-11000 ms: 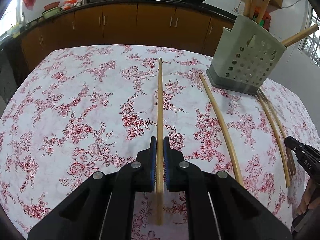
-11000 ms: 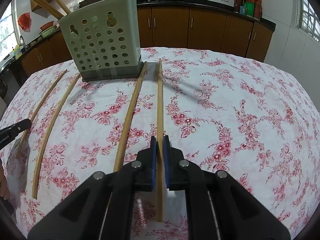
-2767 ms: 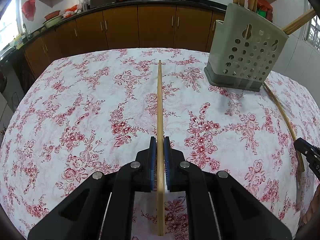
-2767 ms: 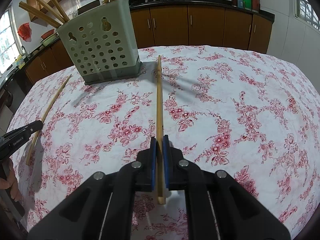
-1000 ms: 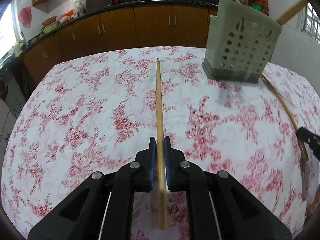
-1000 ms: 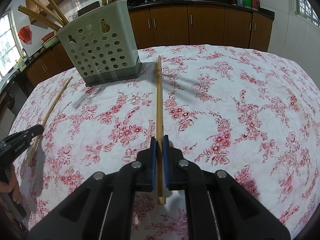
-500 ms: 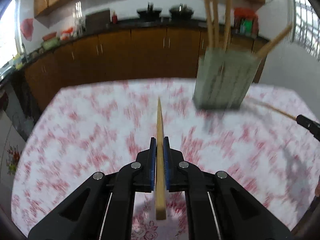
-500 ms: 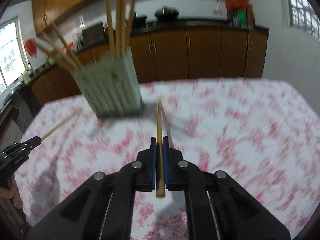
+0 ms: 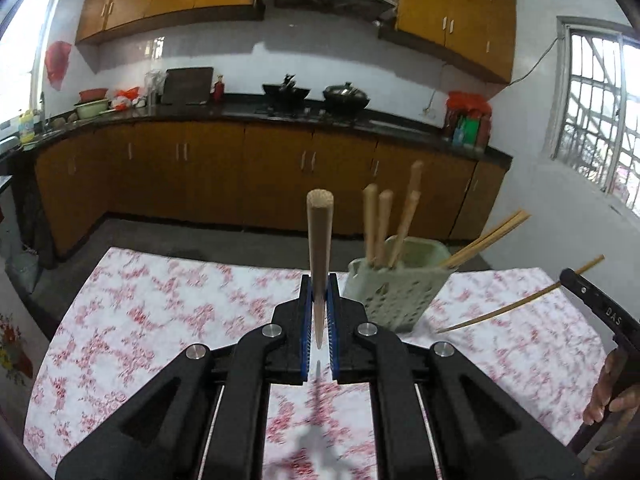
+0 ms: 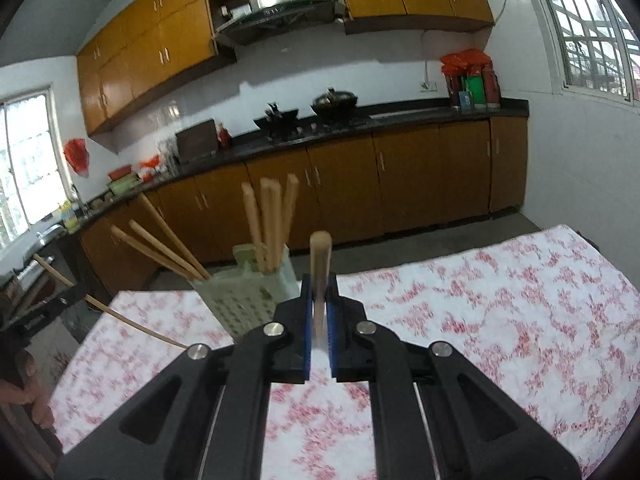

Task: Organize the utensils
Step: 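Lift both held chopsticks upright over the green holder with both tools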

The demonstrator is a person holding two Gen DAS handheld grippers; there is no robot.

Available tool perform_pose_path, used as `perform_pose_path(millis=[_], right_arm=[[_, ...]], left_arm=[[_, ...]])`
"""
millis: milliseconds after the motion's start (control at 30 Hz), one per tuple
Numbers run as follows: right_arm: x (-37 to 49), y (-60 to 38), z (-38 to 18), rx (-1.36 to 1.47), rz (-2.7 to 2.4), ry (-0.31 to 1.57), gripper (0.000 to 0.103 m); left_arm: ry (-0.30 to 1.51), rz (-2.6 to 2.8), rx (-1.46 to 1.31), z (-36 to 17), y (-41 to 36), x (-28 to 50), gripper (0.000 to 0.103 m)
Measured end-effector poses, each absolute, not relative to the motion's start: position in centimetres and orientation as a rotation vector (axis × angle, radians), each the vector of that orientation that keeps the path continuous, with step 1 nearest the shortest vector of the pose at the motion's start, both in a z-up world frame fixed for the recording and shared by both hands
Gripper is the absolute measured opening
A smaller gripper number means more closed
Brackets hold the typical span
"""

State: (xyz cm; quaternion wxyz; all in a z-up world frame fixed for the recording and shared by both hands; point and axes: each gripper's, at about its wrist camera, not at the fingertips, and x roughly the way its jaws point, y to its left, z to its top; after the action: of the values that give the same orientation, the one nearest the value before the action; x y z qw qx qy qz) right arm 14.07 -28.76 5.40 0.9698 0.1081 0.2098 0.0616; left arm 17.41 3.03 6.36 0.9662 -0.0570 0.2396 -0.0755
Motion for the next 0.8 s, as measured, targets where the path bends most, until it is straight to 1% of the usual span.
perform_pose_path(millis=[233,400,500,567,800], right_arm=[[12.5,-27.5,11.9,0.223,0.25,0.303,0.008],[13.5,-26.1,14.5,0.188,0.263,0.259,0.008],[15.2,-25.3,14.7,0.169,0.258,0.279,0.008],[16.5,-24.9,14.3,0.152,0.251,0.304,0.008],[20.2,-24.5,12.0,0.144,0.226,0.396,0.008]], left_arm=[[0.412,-0.267,-0.087,10.0,-0.1,16.5,0.008],[0.314,-0.271,-0.086,12.6,-1.6,17.0,0.008],[0.259,-0.25,-0.08,14.0,-2.7,18.3,0.008],[0.255,-0.239,-0.06,14.0,-3.3,19.3,0.008],[0.354,-0.231,-0.036,11.5,-4.4,22.1,0.008]])
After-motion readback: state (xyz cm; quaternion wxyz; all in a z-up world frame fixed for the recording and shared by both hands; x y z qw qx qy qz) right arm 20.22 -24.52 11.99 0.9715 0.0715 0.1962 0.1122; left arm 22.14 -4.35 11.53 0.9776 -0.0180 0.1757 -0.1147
